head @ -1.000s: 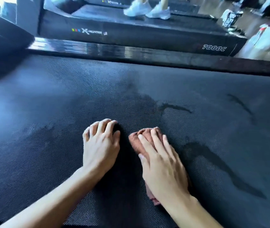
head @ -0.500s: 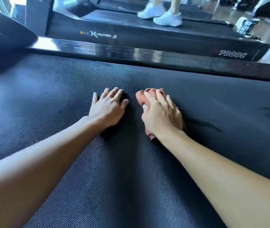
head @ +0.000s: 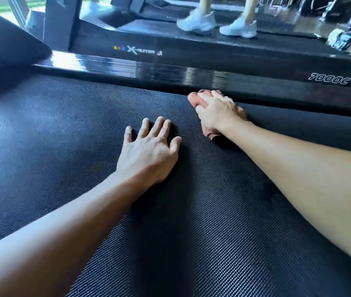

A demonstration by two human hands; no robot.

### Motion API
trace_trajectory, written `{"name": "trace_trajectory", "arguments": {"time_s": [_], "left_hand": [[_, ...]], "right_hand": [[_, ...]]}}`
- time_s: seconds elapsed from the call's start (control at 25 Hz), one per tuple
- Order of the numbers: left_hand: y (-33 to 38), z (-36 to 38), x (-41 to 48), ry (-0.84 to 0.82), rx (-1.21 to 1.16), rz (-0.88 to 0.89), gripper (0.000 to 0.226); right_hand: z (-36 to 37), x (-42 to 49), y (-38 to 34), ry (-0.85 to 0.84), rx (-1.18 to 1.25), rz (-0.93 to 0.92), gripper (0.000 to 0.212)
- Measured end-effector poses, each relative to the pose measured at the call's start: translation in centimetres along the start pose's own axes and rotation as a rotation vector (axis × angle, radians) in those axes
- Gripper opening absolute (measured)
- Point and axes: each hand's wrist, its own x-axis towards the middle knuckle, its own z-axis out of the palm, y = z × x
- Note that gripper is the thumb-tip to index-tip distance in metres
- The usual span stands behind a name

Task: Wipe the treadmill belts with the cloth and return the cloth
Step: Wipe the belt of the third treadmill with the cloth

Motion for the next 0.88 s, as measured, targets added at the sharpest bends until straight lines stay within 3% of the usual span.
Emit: {"name": "trace_trajectory", "arguments": {"time_s": [0.12, 0.32, 0.48, 0.52, 0.64, 0.68, 0.8, 0.84, 0.88], "left_hand": [[-0.2, 0.2, -0.1, 0.004, -0.008, -0.007, 0.062], [0.0, 0.1, 0.0, 0.019, -0.03, -0.012, 0.06], [0.1, -0.1, -0.3, 0.015, -0.025, -0.018, 0.06], [0.0, -0.1, -0.2, 0.015, -0.026, -0.021, 0.06], [0.1, 0.1, -0.2, 0.025, -0.021, -0.028, 0.06], [0.1, 0.2, -0.2, 0.025, -0.014, -0.028, 0.06], [-0.1, 0.3, -0.1, 0.042, 0.005, -0.012, 0.059], [-0.2, 0.4, 0.1, 0.051, 0.001, -0.01, 0.059], [-0.2, 0.4, 0.1, 0.051, -0.003, -0.007, 0.059]], "right_hand": [[-0.2, 1.4, 1.7, 0.003, 0.033, -0.011, 0.049], [1.7, 2.2, 1.0, 0.161, -0.047, 0.14, 0.045], [0.0, 1.1, 5.8, -0.038, 0.095, -0.243, 0.051], [-0.6, 1.0, 7.5, -0.052, 0.124, -0.228, 0.051], [-0.9, 0.1, 9.0, 0.093, 0.019, 0.084, 0.049], [-0.9, -0.1, 8.2, 0.097, 0.002, 0.061, 0.049], [-0.8, -1.5, 8.0, -0.048, 0.08, -0.349, 0.051], [-1.4, -1.5, 8.7, -0.078, 0.109, -0.389, 0.051], [-1.7, -1.2, 9.4, -0.061, 0.129, -0.305, 0.052]]}}
